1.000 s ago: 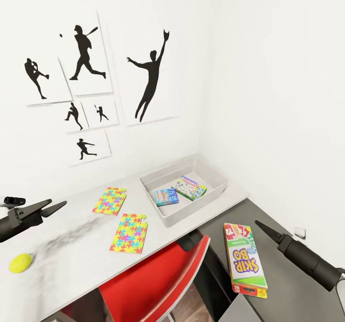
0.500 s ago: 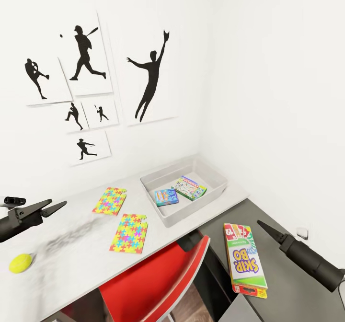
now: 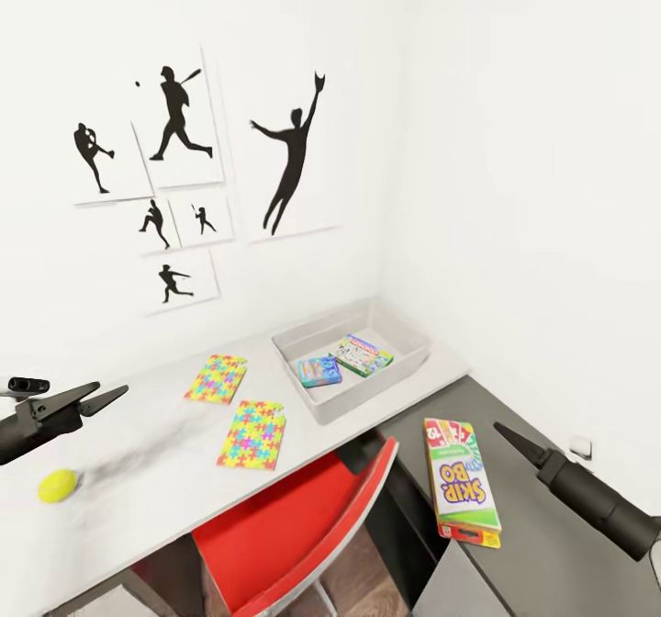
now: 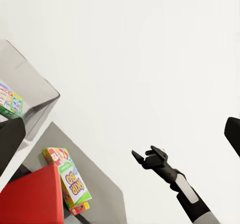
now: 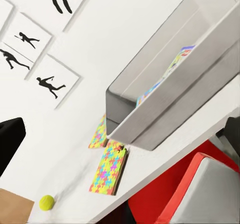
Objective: Put all the toys in the child's room - the three board games (two on the bed and one on the table), the two jigsaw puzzles on the table, and the tennis ball on the table - inside the toy box on the table in the child's room.
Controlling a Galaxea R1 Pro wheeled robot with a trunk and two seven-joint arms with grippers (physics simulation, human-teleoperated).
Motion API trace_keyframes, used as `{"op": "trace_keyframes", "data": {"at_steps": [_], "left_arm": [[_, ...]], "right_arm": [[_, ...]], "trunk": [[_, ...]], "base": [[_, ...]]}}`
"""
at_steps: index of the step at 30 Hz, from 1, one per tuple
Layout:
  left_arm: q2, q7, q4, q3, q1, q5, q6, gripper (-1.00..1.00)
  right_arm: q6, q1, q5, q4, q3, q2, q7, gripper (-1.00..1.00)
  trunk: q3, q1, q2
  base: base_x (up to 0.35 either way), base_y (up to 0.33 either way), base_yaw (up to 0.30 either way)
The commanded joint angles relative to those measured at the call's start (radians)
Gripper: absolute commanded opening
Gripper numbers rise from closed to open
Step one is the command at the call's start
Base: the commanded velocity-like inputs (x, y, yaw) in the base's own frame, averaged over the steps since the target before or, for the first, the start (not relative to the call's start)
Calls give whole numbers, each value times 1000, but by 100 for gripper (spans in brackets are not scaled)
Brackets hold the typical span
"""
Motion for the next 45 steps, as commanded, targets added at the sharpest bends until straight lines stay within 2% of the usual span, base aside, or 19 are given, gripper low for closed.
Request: {"op": "trace_keyframes", "data": {"at_steps": [1, 20, 28, 37, 45], "left_arm": [[0, -4, 0, 0, -1, -1, 11, 100], [0, -4, 0, 1, -1, -1, 11, 100], [0, -4, 0, 1, -1, -1, 11, 100], [0, -4, 0, 1, -1, -1, 11, 100], [0, -4, 0, 0, -1, 0, 11, 100]], "right_arm": [[5, 0, -3, 0, -1, 0, 4, 100], [3, 7, -1, 0, -2, 0, 10, 100], [4, 7, -2, 0, -2, 0, 10, 100], [7, 6, -1, -2, -2, 0, 10, 100], [8, 6, -1, -3, -3, -1, 10, 100]], "trunk": [[0, 0, -2], [31, 0, -2], [44, 0, -2], [48, 0, -2], [48, 0, -2]], "base": [[-199, 0, 0], [-156, 0, 14], [-43, 3, 91], [-63, 164, 46], [-13, 49, 217]]}}
